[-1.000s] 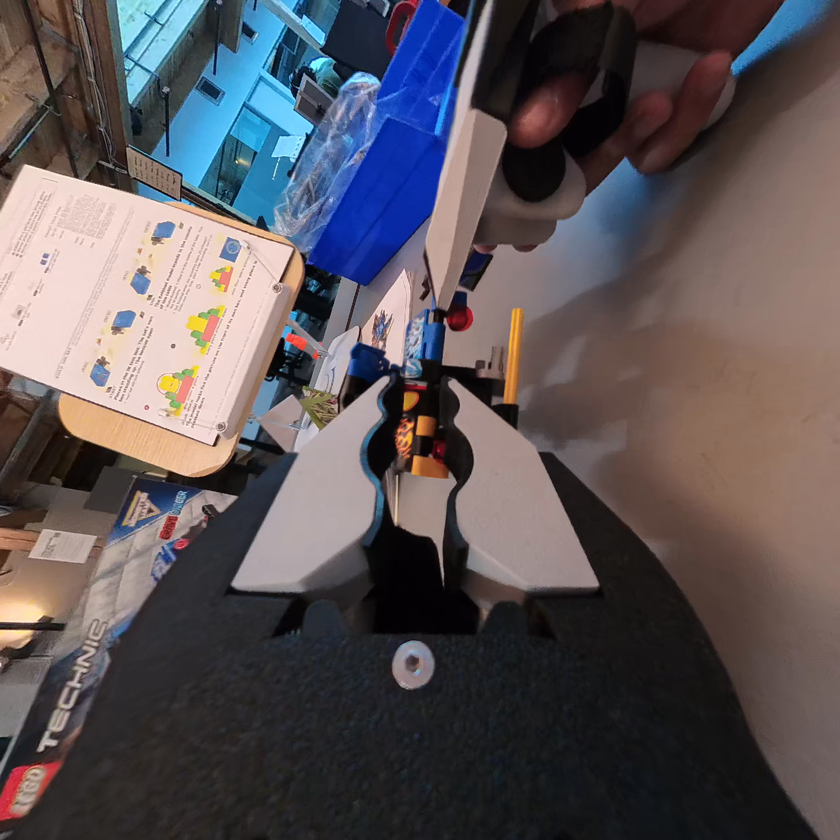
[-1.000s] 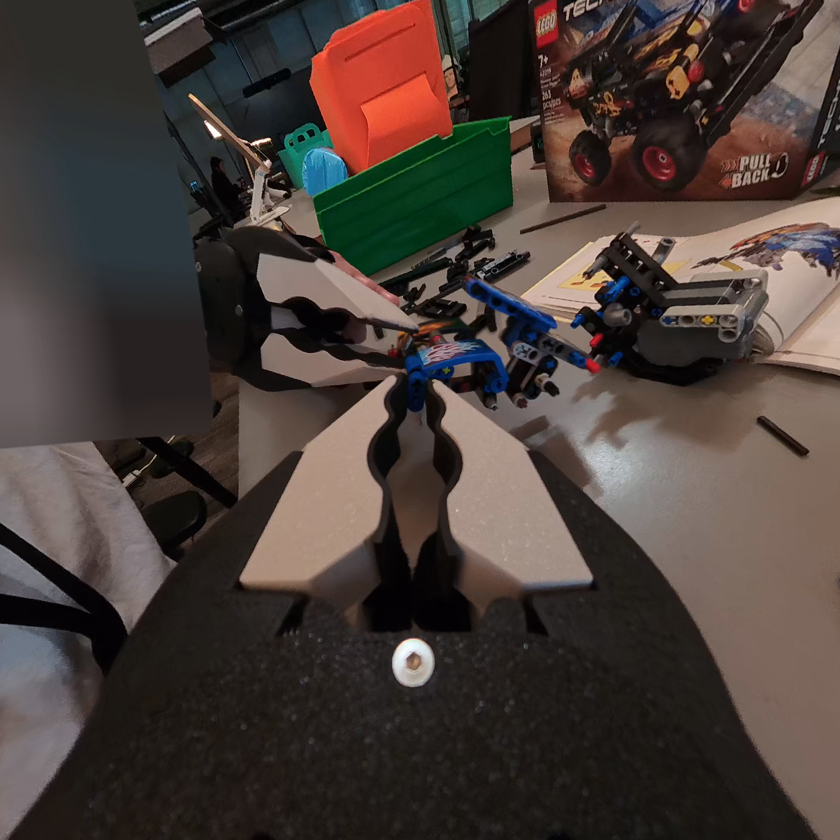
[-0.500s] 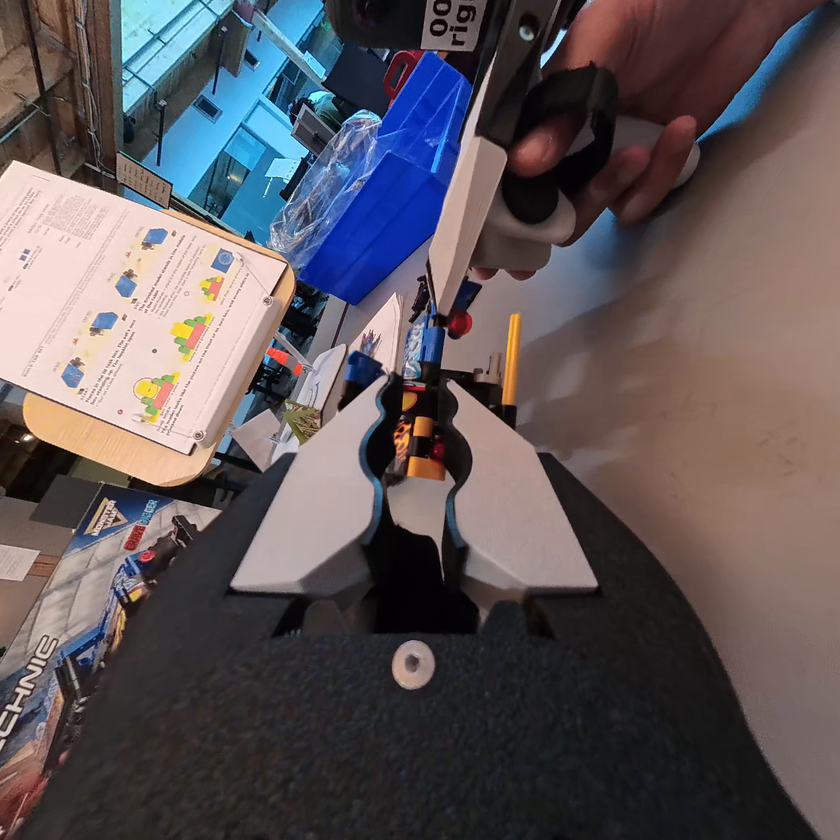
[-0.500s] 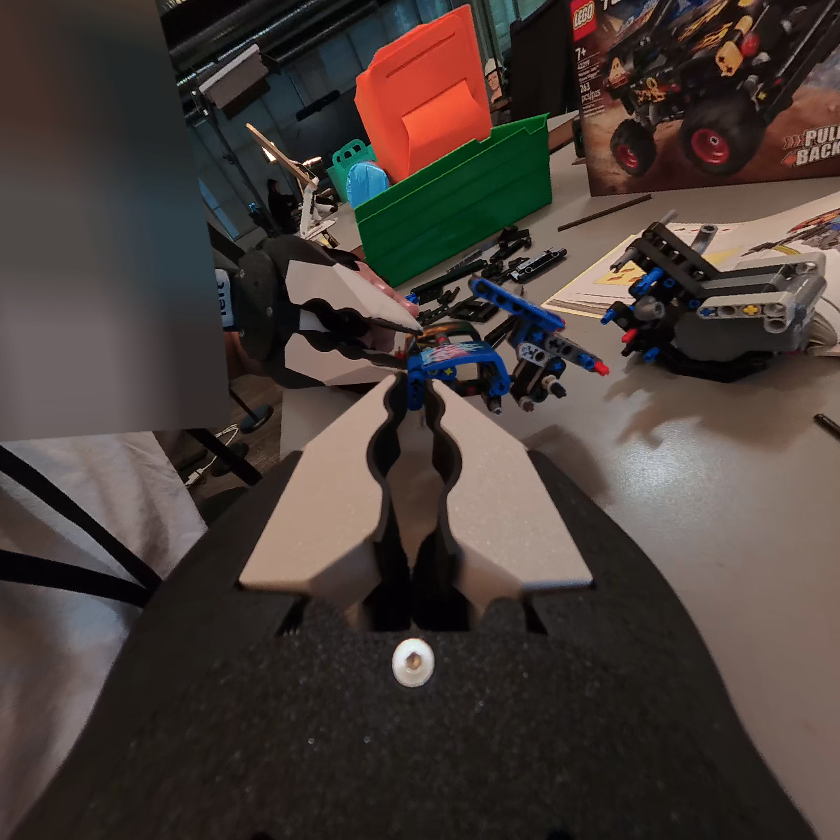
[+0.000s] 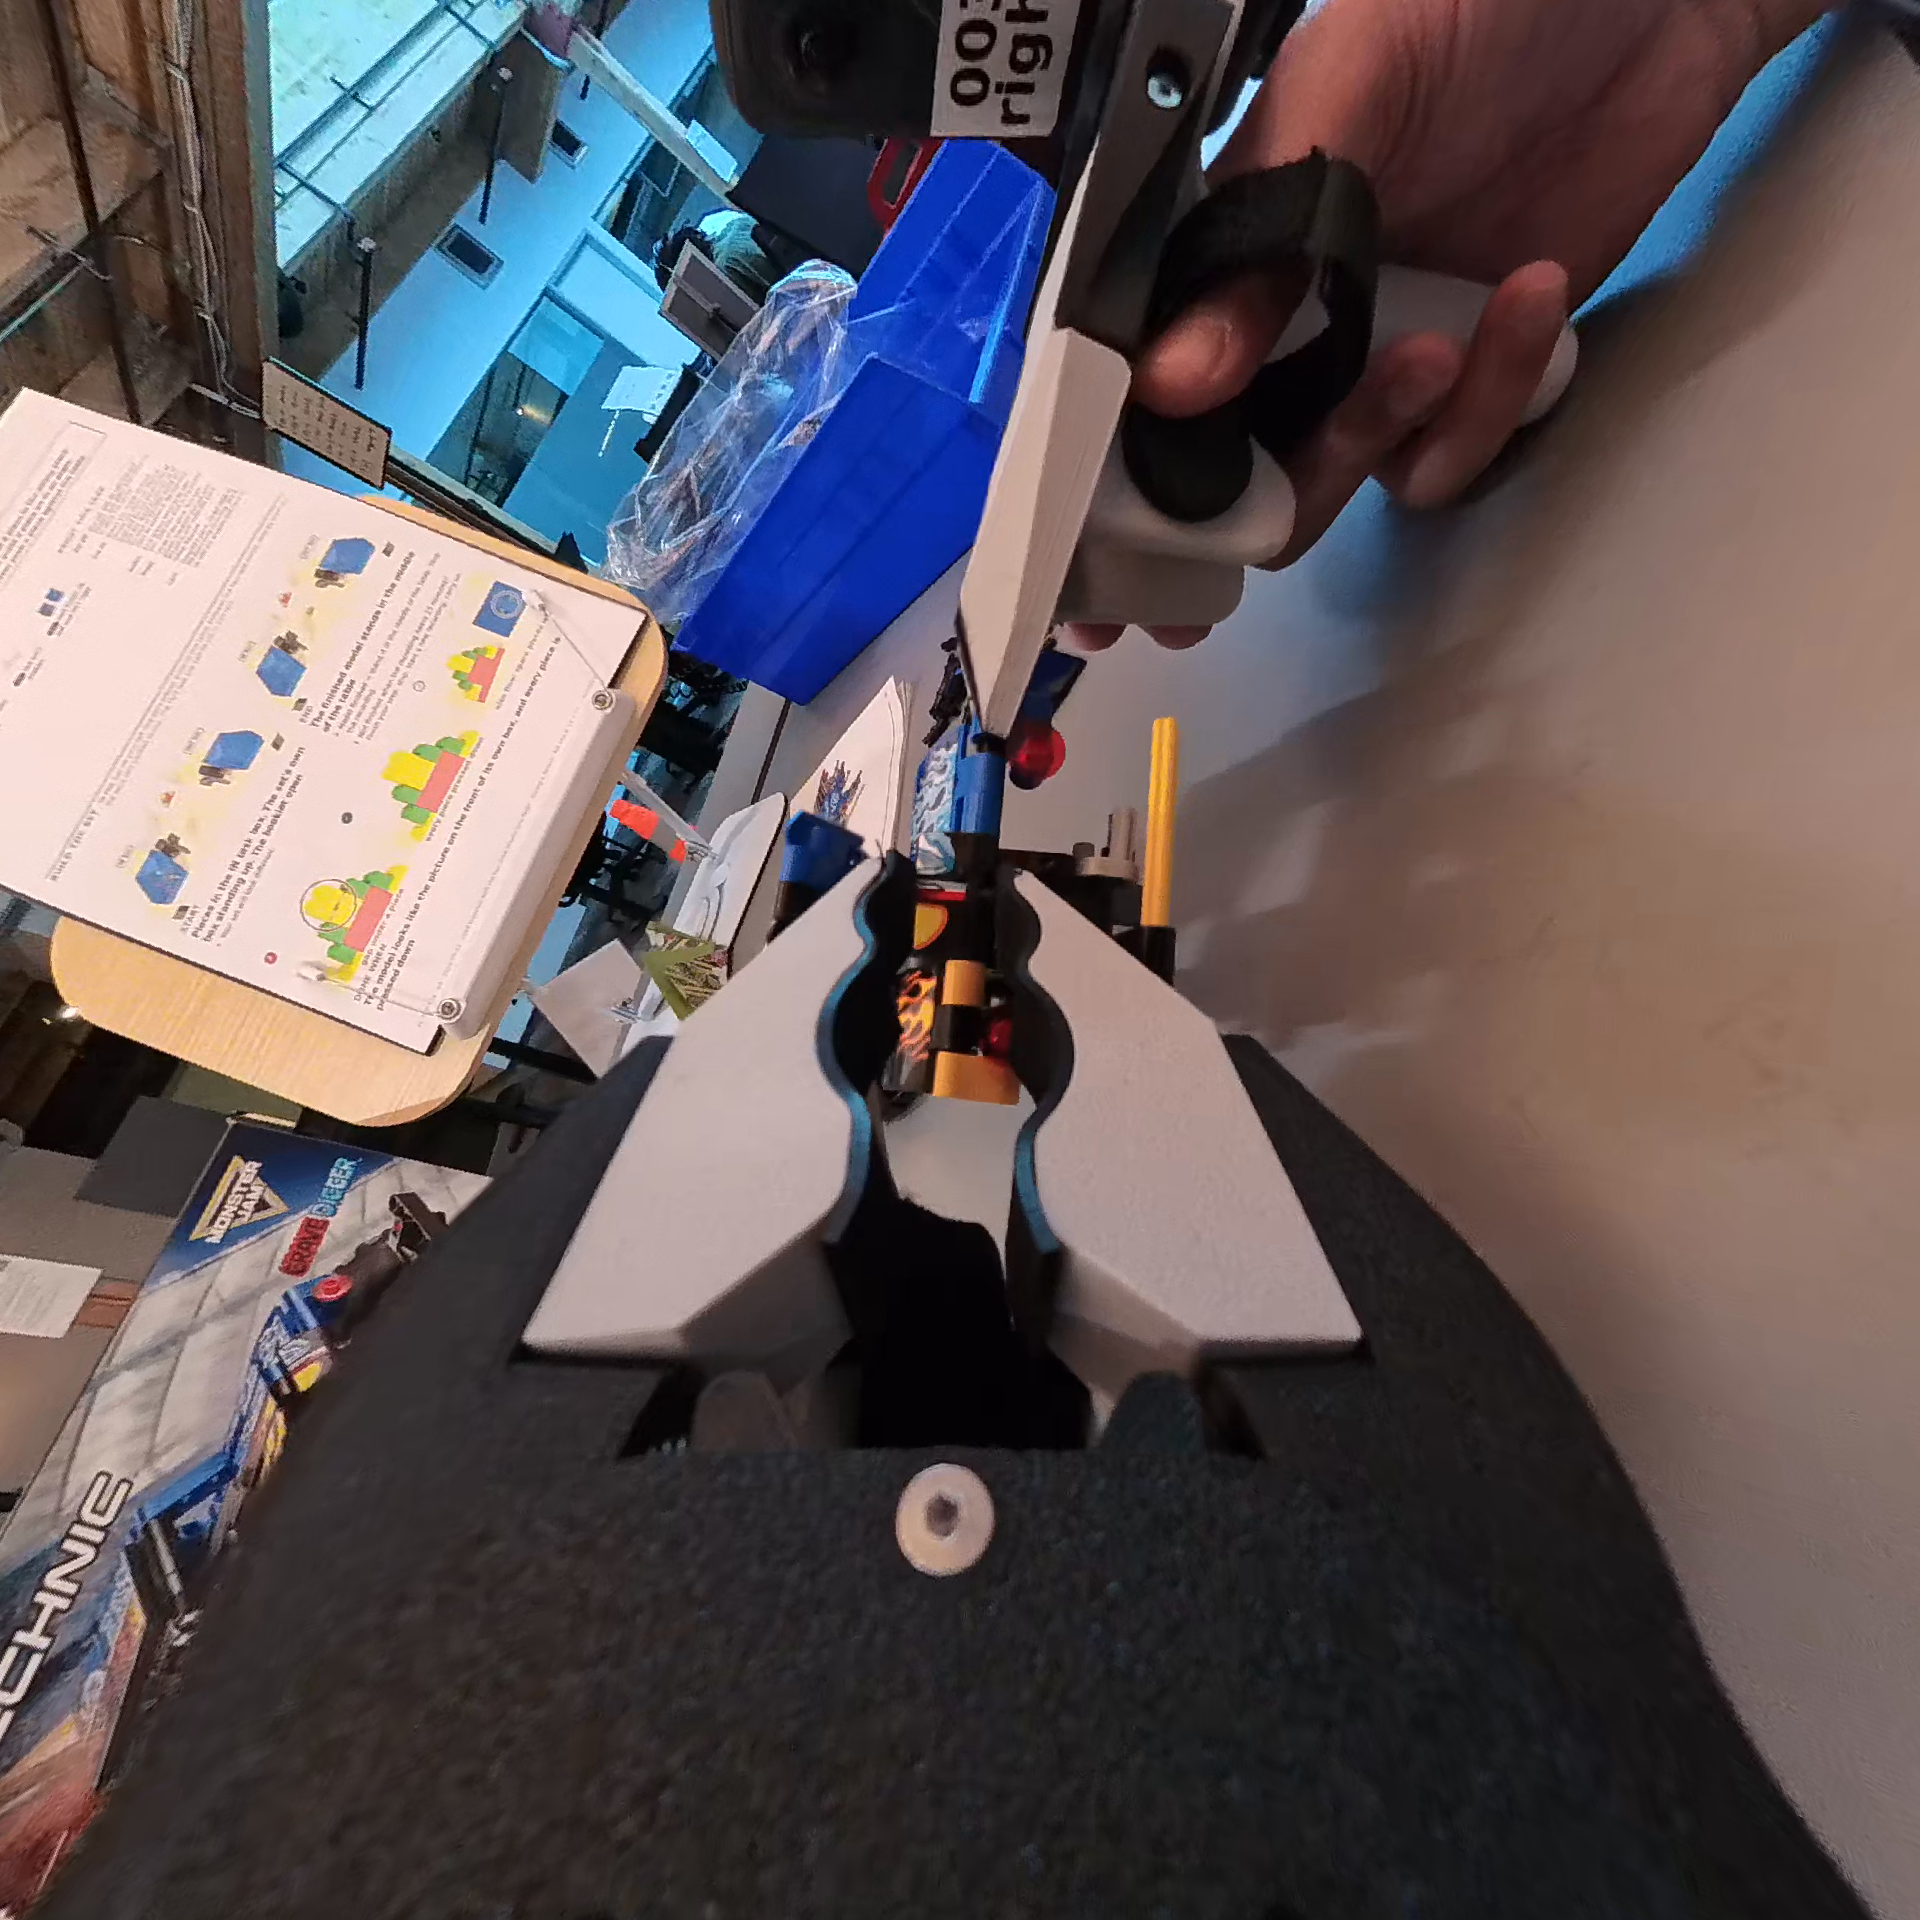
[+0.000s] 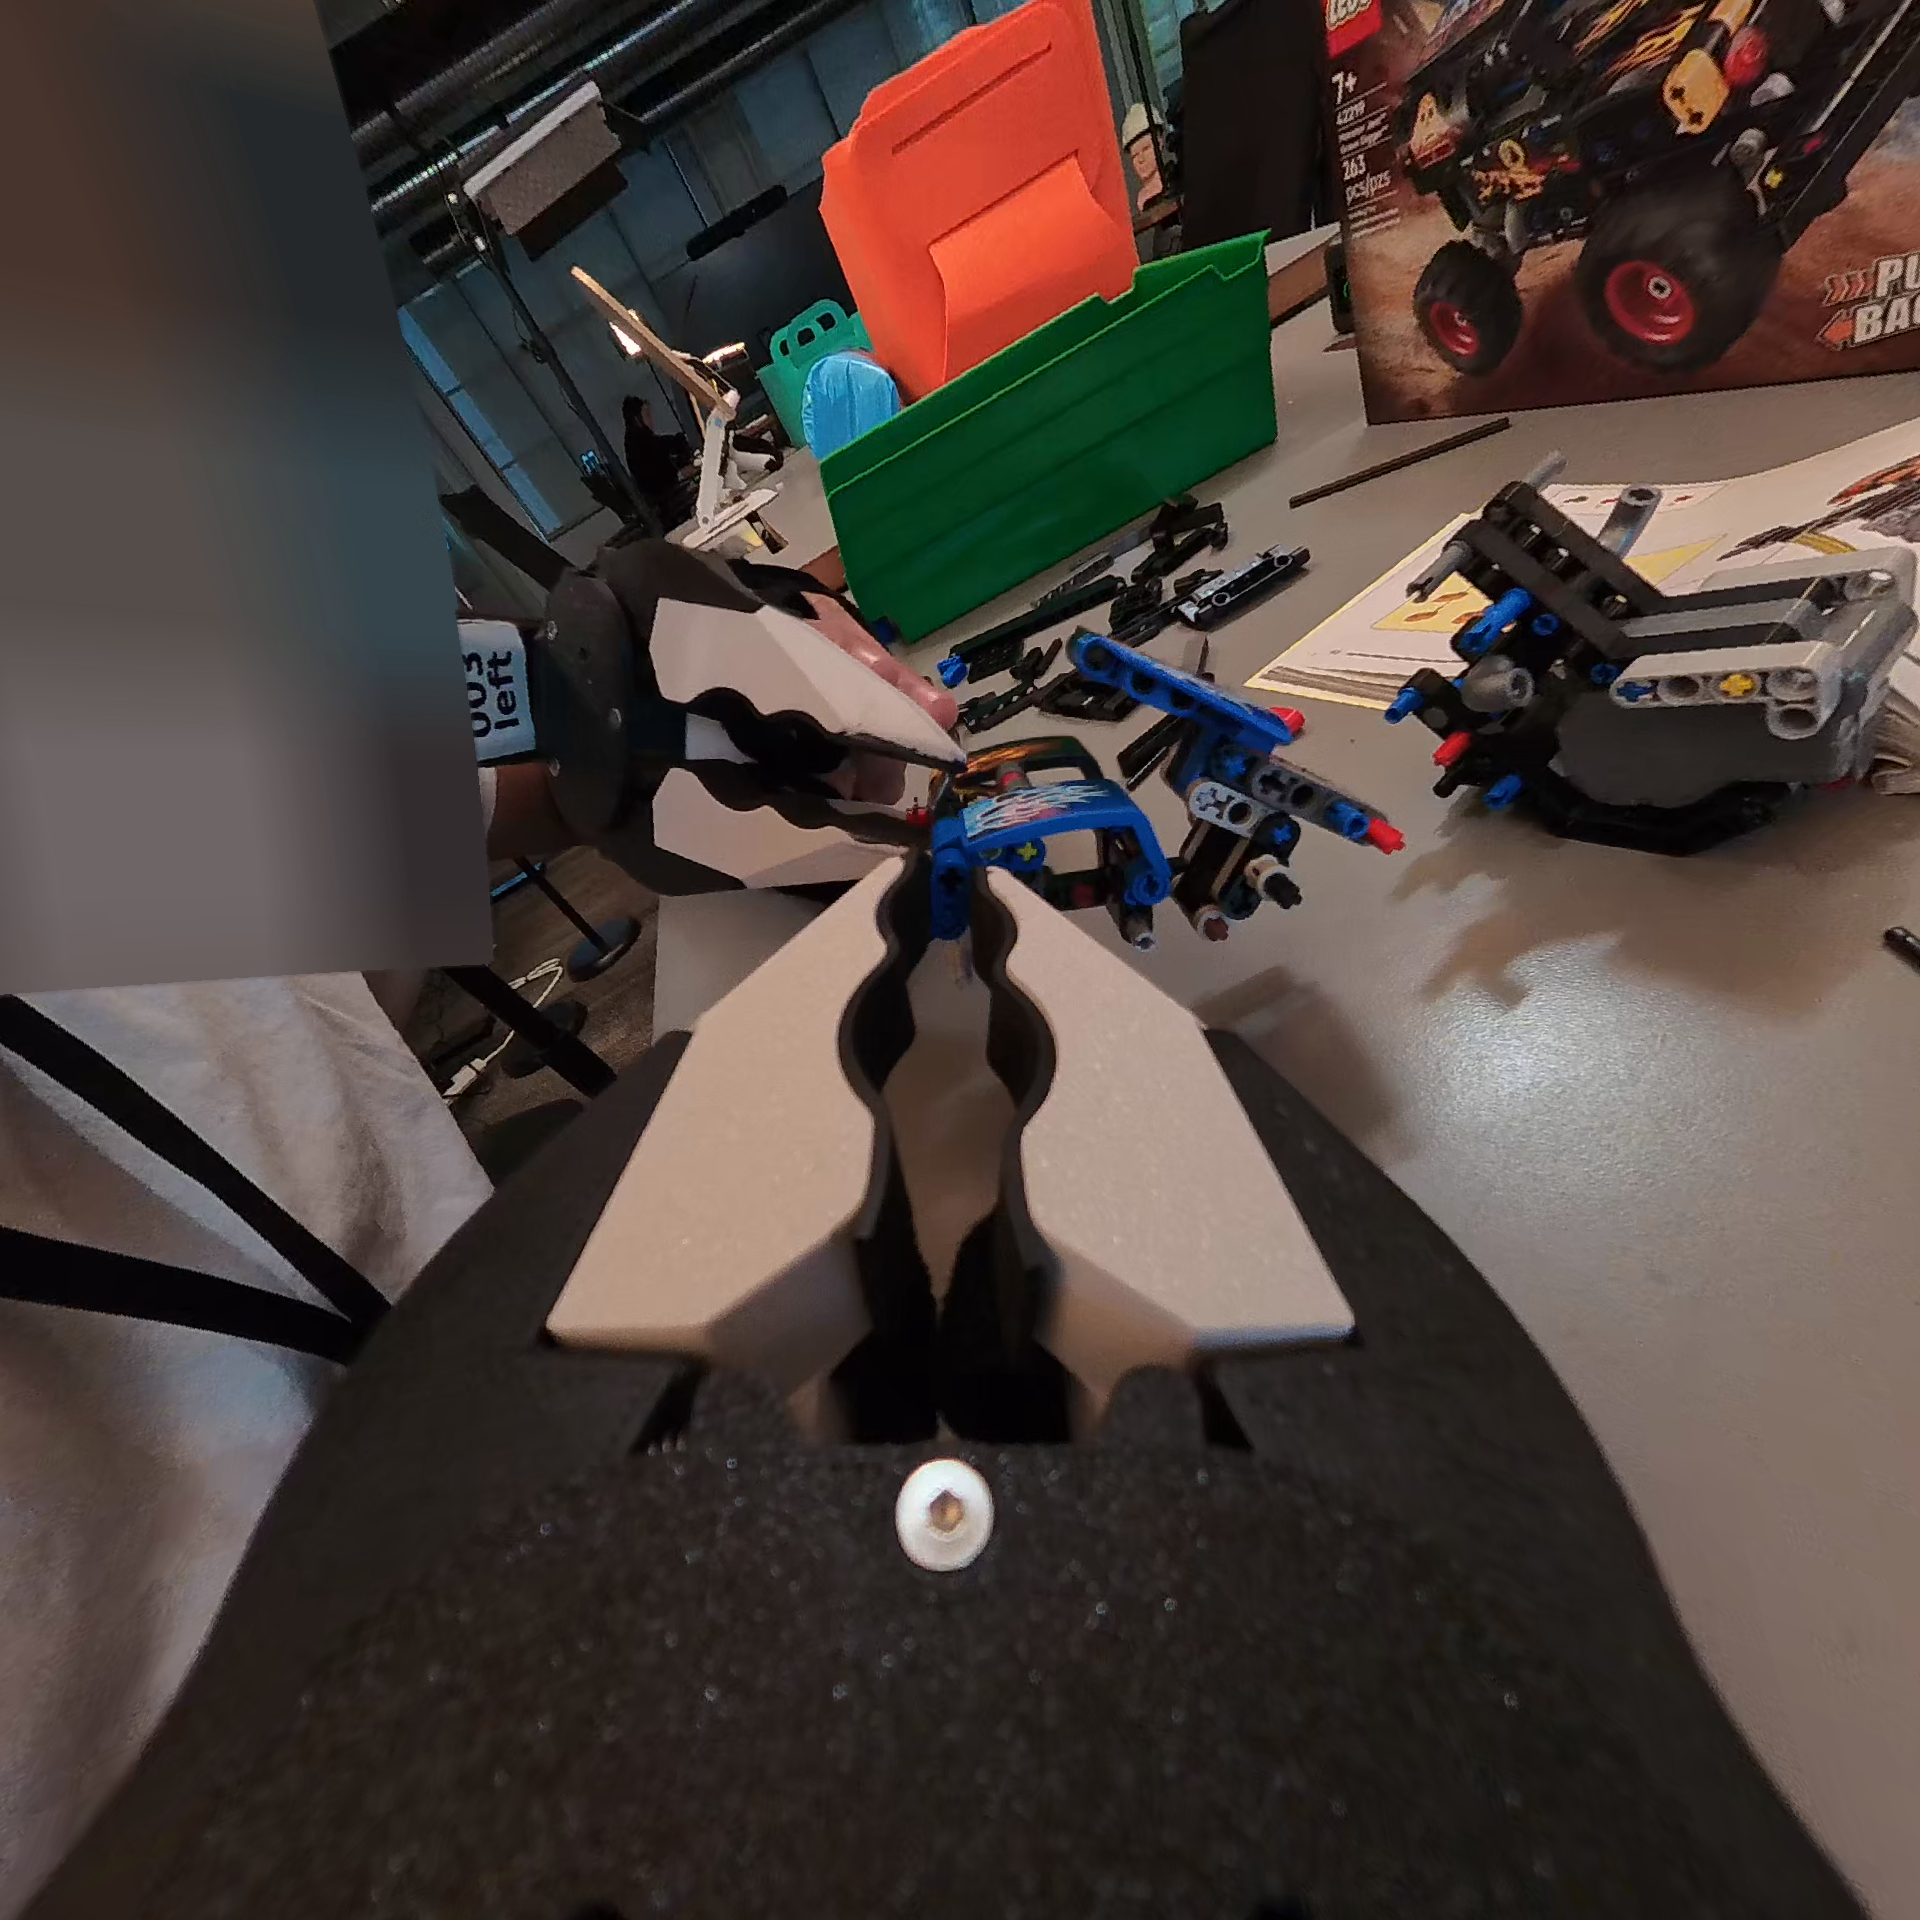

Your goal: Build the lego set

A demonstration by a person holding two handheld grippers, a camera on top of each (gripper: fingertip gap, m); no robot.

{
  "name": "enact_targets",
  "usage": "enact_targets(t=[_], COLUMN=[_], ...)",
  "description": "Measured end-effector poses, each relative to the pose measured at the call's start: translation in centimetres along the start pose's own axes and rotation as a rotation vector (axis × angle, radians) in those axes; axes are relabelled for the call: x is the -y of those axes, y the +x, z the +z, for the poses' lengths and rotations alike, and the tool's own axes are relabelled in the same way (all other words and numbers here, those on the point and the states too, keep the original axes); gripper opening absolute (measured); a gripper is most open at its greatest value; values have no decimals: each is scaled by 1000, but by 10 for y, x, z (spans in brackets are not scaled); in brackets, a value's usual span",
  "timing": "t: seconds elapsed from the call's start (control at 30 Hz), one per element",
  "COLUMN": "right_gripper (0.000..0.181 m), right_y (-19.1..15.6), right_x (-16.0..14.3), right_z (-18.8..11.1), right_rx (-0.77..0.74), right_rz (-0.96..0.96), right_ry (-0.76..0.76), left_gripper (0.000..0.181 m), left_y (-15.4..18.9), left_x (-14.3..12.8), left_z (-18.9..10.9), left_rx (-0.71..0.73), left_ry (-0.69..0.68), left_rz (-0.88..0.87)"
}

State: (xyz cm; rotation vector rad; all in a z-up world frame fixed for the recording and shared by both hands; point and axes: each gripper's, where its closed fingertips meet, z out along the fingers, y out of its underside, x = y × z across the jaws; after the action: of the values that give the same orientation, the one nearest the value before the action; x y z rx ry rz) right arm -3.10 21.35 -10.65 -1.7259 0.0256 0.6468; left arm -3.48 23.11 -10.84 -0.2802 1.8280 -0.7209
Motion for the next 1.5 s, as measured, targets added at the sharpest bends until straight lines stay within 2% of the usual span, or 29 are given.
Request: enact_targets(t=[0.33,0.43,0.73,1.1,1.5], right_gripper=[7,13,7,6,6], right_y=[6,7,6,3,3], right_x=[-3,-7,-10,-8,-12], right_z=[1,1,-3,-5,-3], right_rx=[-27,-31,-12,43,35], right_rz=[51,48,83,121,126], right_ry=[-18,-41,-54,-40,-62], left_gripper=[13,14,14,13,13], left_y=[4,7,9,8,12], left_x=[-6,-8,-8,-1,-1], left_z=[5,6,6,5,7], left_rx=[-19,-31,-36,-38,-37], left_ry=[-21,-14,-9,13,-11], left_rz=[-16,-5,2,-23,8])
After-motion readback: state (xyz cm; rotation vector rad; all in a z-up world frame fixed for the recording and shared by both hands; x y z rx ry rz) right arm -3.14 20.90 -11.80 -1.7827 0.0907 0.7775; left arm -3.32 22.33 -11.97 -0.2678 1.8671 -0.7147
